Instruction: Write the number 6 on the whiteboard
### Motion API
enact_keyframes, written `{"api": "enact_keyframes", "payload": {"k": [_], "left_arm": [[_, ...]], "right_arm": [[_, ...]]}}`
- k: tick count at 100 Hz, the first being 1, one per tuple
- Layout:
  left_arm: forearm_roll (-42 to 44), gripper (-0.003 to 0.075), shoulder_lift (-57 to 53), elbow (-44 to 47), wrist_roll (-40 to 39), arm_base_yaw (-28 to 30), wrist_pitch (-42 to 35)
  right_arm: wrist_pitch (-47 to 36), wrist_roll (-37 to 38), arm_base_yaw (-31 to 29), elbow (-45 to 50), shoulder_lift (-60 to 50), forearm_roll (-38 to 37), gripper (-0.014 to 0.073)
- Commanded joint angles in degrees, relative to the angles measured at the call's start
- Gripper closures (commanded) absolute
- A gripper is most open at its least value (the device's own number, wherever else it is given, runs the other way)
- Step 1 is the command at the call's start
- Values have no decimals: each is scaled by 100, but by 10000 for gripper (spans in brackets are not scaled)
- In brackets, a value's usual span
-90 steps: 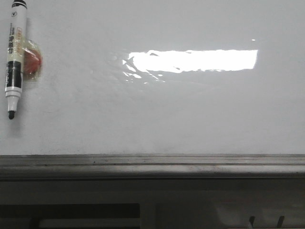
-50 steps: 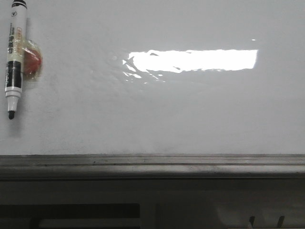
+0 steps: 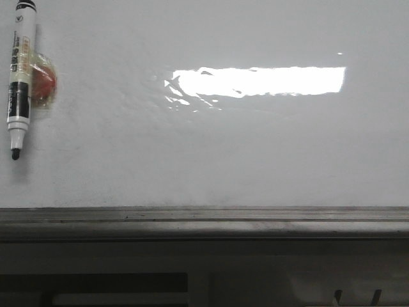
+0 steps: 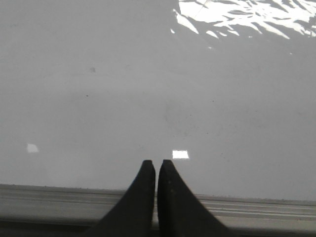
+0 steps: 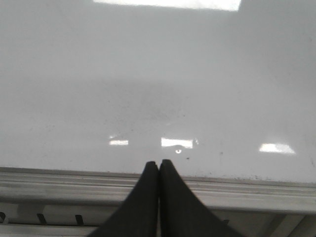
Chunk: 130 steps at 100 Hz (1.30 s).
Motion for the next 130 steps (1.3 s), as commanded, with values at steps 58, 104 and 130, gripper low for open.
{"api": "enact_keyframes", "payload": {"k": [58, 104, 130], "left_arm": [[11, 741, -157, 21, -34, 13, -363], [51, 741, -157, 21, -34, 13, -363], [-305, 741, -157, 21, -34, 13, -1279]], "right_arm": [[-27, 0, -50, 74, -119, -80, 646], [-415, 0, -50, 74, -119, -80, 646], [-1785, 0, -50, 74, -119, -80, 646]]}}
